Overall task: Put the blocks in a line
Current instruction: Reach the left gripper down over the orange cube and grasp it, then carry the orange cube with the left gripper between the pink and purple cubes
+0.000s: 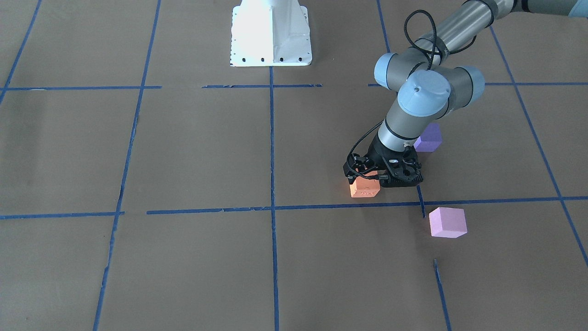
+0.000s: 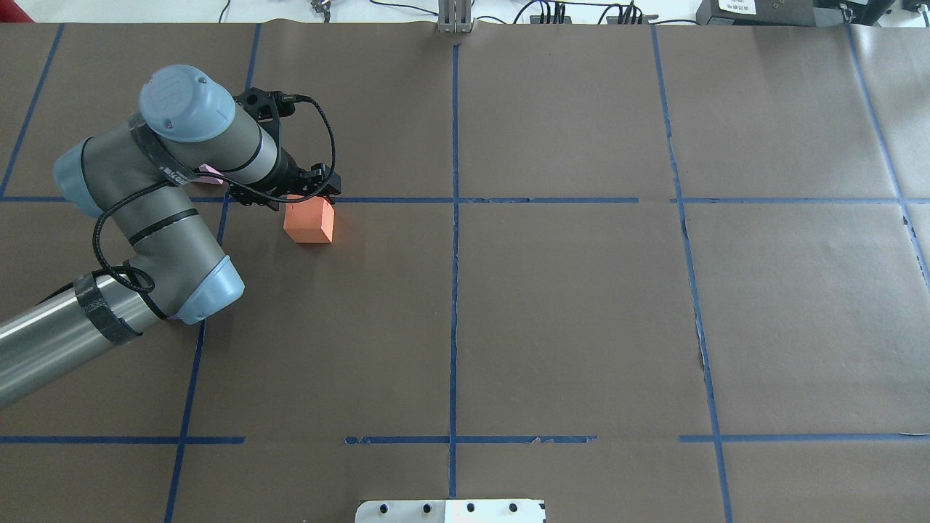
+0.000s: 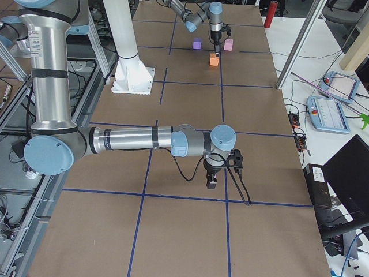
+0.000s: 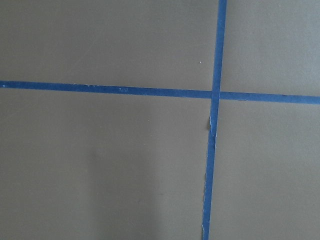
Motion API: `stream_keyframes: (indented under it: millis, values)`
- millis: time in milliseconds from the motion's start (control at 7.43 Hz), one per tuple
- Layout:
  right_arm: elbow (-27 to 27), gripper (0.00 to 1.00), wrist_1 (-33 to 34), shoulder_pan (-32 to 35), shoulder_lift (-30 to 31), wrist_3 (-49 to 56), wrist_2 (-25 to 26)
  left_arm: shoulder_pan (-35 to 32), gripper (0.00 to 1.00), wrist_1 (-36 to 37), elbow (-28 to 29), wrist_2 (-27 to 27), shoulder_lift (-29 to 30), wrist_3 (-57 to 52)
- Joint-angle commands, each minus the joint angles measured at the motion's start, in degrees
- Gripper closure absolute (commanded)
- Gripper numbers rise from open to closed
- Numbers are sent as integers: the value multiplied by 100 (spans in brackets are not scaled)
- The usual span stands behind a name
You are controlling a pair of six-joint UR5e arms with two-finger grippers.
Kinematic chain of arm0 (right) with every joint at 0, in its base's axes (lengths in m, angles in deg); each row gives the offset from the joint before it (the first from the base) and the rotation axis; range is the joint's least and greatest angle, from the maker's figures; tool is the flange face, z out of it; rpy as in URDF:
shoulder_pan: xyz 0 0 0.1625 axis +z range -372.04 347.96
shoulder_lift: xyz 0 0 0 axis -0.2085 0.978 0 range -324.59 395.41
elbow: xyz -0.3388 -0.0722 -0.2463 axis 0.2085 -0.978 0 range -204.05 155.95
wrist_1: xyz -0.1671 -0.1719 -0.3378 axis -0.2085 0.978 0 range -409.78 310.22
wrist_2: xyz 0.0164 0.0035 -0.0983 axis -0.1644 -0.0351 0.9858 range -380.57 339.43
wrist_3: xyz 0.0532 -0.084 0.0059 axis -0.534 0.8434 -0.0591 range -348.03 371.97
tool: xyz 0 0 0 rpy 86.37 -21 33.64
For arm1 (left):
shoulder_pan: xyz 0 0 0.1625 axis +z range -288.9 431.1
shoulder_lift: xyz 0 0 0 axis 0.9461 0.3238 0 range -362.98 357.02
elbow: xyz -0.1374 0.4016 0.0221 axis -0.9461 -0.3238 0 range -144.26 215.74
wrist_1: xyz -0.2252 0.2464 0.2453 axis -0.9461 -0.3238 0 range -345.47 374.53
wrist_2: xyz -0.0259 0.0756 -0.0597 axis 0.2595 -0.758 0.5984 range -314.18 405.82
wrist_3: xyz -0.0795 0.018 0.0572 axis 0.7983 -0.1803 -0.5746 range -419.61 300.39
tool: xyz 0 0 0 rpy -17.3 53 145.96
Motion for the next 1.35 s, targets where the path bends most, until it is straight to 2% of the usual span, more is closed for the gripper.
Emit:
stream_keyframes:
  millis: [0, 269, 404, 538, 673, 942, 1212]
  values:
    - [9, 0, 0, 0, 0, 0, 0, 151, 0, 3, 135, -124, 1, 43]
    - [9, 0, 0, 0, 0, 0, 0, 318, 1, -15, 258, -124, 1, 34]
    - [9, 0, 0, 0, 0, 0, 0, 310, 44, -6, 250, -107, -25, -1]
    - [9, 0, 0, 0, 0, 0, 0, 197, 78, 2, 224, 6, -25, -19]
    - [0, 0, 0, 0, 0, 0, 0, -65, 79, -6, 84, 295, -121, -71]
    - [0, 0, 0, 0, 0, 0, 0, -609, 79, -6, -583, 482, -1205, -1181]
    - [0, 0, 0, 0, 0, 0, 0, -841, 79, -76, -550, 500, -1841, -1757]
